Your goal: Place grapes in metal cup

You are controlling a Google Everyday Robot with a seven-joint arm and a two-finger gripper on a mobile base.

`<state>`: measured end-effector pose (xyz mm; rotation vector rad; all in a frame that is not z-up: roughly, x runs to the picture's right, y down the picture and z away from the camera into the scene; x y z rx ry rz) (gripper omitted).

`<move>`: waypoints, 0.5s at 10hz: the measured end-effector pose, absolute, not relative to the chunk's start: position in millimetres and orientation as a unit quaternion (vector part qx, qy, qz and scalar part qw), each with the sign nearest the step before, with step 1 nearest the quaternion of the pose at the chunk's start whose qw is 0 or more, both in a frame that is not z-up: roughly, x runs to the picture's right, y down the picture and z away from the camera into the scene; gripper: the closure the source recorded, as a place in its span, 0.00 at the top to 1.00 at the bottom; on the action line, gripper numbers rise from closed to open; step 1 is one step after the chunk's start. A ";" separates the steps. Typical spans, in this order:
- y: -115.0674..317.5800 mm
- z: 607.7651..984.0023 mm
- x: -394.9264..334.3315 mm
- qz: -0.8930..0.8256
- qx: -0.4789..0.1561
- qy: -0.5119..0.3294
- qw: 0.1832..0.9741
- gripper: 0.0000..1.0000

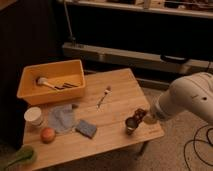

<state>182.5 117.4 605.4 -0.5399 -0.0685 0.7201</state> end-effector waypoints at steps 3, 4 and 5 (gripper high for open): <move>114.8 612.8 168.0 0.337 -0.263 -0.046 0.903 0.00; 114.0 614.7 163.8 0.335 -0.263 -0.048 0.903 0.00; 114.2 616.6 158.7 0.334 -0.264 -0.050 0.903 0.00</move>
